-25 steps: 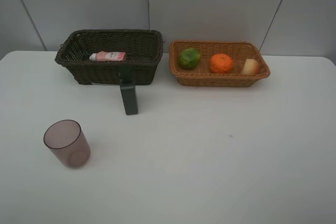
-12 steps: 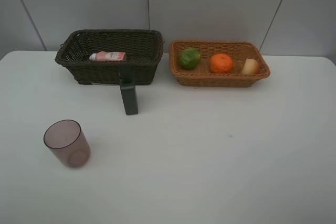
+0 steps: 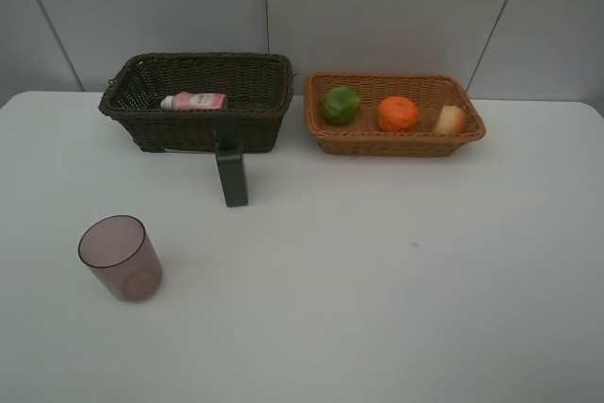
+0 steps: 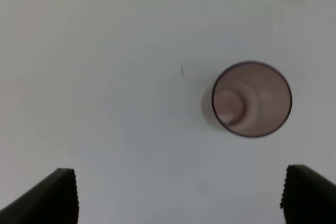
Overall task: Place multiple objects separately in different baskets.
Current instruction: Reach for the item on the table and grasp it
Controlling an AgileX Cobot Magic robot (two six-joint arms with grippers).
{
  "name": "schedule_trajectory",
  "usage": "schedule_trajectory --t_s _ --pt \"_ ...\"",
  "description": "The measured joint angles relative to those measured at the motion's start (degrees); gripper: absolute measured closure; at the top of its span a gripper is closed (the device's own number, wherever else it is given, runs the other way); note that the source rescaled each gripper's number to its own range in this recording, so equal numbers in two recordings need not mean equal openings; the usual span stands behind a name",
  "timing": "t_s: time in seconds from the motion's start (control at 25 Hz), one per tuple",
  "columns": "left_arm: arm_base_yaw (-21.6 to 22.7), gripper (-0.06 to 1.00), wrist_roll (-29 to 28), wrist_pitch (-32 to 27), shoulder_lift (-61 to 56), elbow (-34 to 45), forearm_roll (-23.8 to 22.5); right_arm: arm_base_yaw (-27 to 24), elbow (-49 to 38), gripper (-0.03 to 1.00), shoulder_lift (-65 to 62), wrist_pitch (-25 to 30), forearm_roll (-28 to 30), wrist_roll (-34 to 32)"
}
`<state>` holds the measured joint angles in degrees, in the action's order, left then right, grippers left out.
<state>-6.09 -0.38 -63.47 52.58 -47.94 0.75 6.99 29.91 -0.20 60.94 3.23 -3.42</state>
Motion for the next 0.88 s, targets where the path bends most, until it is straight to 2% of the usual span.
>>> schedule_trajectory --t_s 0.12,0.32,0.52,0.68,0.88 --pt "-1.7 -0.06 3.7 -1.0 7.9 0.0 -0.7 0.0 0.0 0.24 0.0 0.0 0.0 0.0" --pt "-4.8 -0.06 16.5 -0.7 18.2 0.0 -1.3 0.0 0.0 0.24 0.0 0.0 0.0 0.0" --pt "-8.0 -0.06 28.8 4.7 25.4 0.0 -1.3 0.0 0.0 0.24 0.0 0.0 0.0 0.0" --pt "-8.1 -0.06 32.6 9.7 28.9 0.0 -1.5 0.0 0.0 0.24 0.0 0.0 0.0 0.0" --pt "-8.1 -0.06 33.3 15.6 30.3 1.2 -1.9 0.0 0.0 0.24 0.0 0.0 0.0 0.0"
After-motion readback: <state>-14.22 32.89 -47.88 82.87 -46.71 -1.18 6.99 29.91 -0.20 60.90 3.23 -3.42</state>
